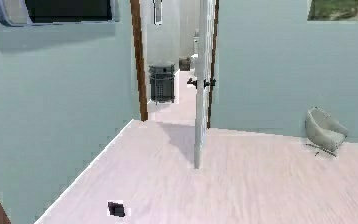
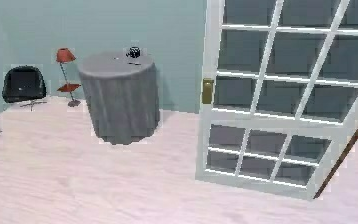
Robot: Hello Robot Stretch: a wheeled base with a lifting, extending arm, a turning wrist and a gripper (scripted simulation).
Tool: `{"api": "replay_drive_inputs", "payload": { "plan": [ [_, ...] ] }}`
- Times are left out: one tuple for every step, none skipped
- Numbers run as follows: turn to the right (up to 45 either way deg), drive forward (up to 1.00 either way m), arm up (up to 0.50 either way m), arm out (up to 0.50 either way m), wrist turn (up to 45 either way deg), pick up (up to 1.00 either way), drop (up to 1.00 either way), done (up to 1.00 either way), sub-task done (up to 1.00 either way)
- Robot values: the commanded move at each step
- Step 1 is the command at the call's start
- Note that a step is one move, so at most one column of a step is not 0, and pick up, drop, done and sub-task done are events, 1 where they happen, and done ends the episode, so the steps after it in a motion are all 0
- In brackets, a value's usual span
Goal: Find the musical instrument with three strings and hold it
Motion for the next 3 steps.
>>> {"api": "replay_drive_inputs", "payload": {
  "plan": [
    [0.0,1.0,0.0,0.0,0.0,0.0,0.0,0.0,0.0],
    [-12.0,0.0,0.0,0.0,0.0,0.0,0.0,0.0,0.0],
    [0.0,0.25,0.0,0.0,0.0,0.0,0.0,0.0,0.0]
  ]
}}
